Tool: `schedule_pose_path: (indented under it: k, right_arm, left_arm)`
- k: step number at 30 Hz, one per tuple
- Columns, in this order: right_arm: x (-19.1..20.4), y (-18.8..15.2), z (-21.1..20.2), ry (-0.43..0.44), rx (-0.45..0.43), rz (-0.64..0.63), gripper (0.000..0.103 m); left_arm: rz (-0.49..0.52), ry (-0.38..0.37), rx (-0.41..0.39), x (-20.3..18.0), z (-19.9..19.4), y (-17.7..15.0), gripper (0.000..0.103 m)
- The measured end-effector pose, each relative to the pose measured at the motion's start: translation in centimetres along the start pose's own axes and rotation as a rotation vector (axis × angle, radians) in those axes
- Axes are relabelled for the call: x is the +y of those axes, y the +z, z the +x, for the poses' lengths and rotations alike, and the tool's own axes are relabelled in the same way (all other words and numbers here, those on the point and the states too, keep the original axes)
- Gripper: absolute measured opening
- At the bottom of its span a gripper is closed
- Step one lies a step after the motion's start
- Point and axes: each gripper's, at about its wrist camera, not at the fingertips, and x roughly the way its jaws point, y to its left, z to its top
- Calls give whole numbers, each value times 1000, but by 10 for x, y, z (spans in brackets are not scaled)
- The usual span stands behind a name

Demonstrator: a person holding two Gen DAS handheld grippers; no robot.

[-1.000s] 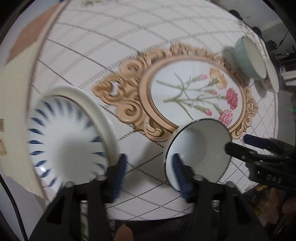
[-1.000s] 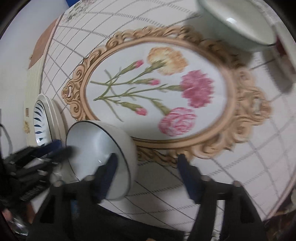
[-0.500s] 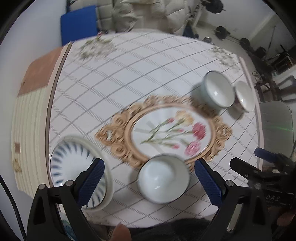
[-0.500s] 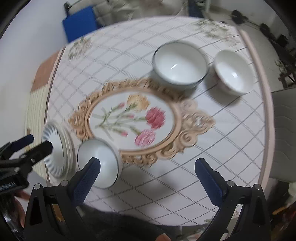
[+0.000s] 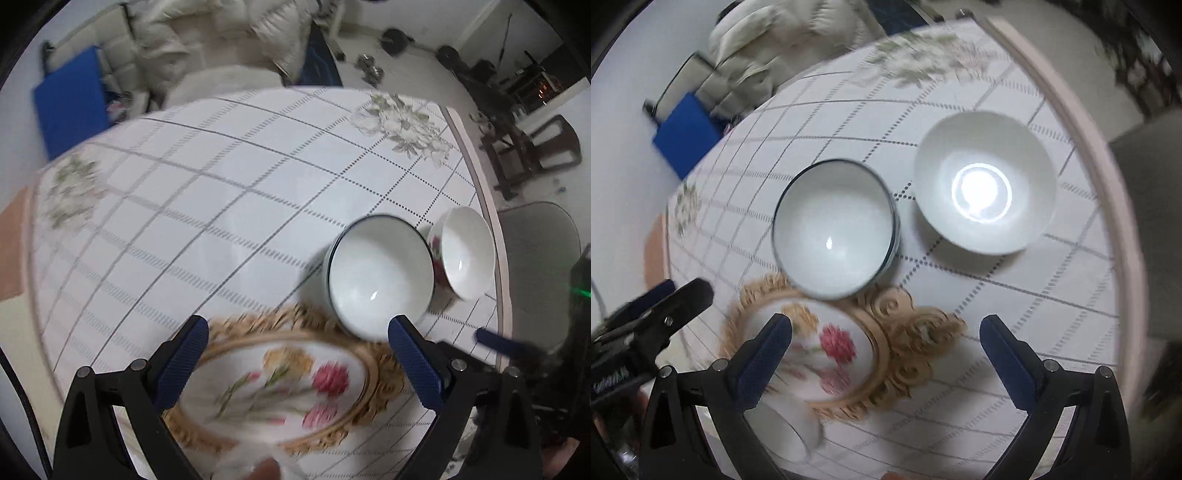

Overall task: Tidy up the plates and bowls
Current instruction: 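Close both grippers on the rim of the teal-banded bowl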

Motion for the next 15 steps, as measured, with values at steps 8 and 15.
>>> schedule_pose_path:
  k: [8,15]
  right_arm:
    - [-22,22,54,165,85,145,88]
    - [-19,29,81,232,113,186,65]
  left_arm:
    - [31,-157,181,-6,74,45,95]
    - [108,-197,258,-29,106,59,52]
